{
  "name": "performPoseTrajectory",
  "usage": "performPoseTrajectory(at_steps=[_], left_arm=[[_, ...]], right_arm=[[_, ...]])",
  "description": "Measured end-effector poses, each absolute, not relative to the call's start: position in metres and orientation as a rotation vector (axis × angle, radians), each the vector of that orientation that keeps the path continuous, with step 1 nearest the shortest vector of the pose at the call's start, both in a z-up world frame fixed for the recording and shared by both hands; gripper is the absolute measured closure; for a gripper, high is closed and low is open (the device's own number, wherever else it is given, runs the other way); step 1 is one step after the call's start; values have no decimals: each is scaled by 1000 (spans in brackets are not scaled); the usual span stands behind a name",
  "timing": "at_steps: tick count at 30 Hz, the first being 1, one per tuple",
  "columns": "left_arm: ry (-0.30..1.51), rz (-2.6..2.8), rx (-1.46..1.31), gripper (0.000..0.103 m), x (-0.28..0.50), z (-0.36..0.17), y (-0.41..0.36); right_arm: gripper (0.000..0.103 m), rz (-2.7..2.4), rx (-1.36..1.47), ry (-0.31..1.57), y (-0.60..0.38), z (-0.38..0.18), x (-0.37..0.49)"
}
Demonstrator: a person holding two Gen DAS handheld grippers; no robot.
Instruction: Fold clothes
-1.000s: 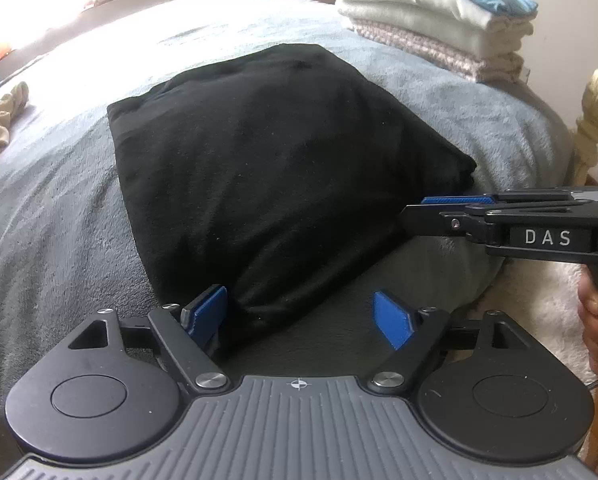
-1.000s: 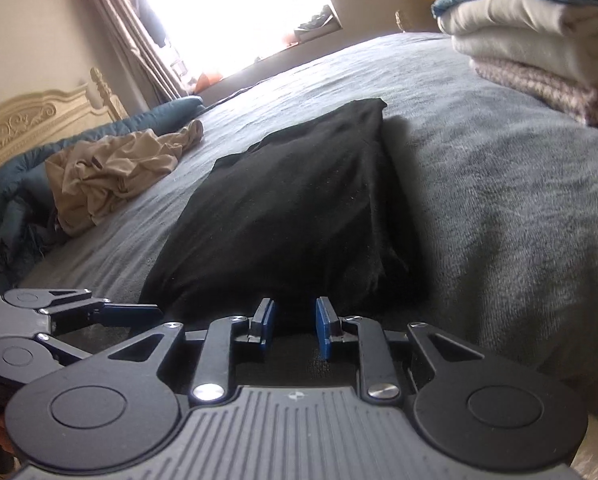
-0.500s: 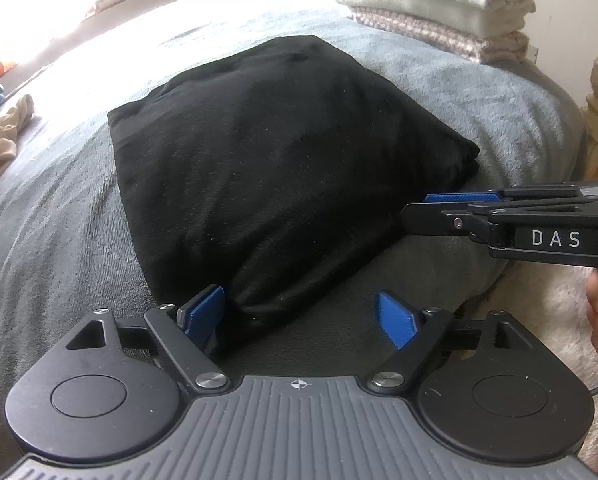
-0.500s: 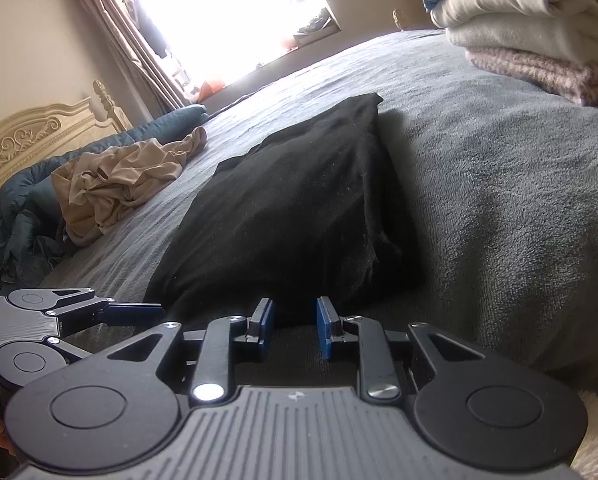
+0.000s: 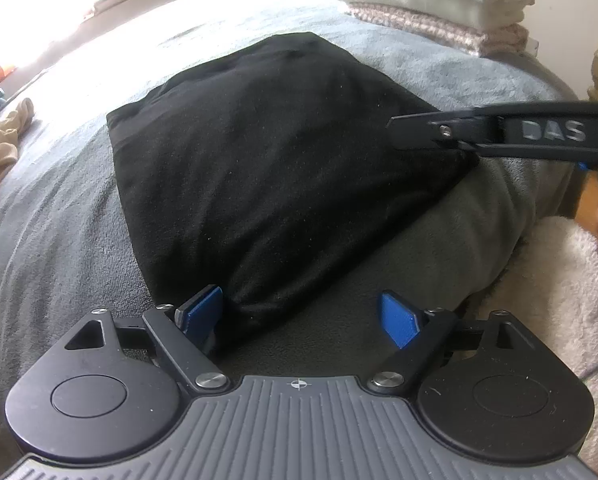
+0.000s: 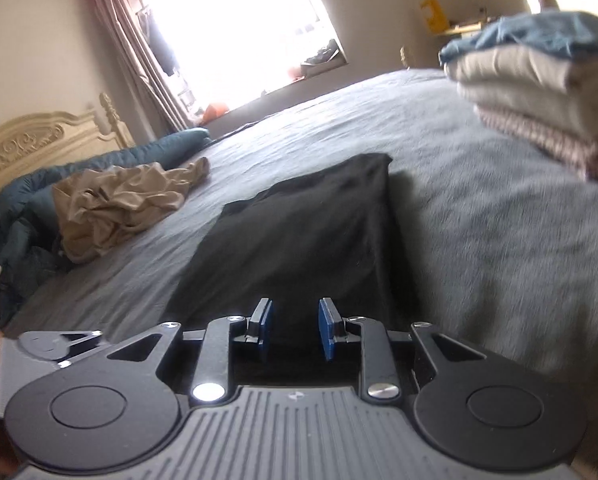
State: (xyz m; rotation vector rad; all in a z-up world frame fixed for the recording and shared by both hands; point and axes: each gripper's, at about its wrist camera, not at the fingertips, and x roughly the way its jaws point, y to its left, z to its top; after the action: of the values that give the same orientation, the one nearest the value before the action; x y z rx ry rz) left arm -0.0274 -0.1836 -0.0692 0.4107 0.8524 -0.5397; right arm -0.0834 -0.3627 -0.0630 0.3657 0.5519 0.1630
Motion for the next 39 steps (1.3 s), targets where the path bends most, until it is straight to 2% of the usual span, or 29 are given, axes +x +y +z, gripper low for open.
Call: performPoseTrajectory(at_steps=[9,14,19,30,34,39], left_arm=[[785,-556,267,18,-21,-42,-140],[747,-552,63,17,5,-33,-100],[793,-580,-155,18,40,-47,-76],[839,-650,-461,27,107,-80,-47],[842,-676,-518,29,135,-82,-45],[845,-682,-541,37,165,-83,-48]], right_arm=[[76,151,409,577,-375,-72,-80],[60,181,597,515,-411,-70,-78],[55,195,762,515,-443,-80,-58],[57,232,908,667,-477,-106,19],[57,258,892,704,-479,-105,58],[58,333,919,746,-480,-109,108]])
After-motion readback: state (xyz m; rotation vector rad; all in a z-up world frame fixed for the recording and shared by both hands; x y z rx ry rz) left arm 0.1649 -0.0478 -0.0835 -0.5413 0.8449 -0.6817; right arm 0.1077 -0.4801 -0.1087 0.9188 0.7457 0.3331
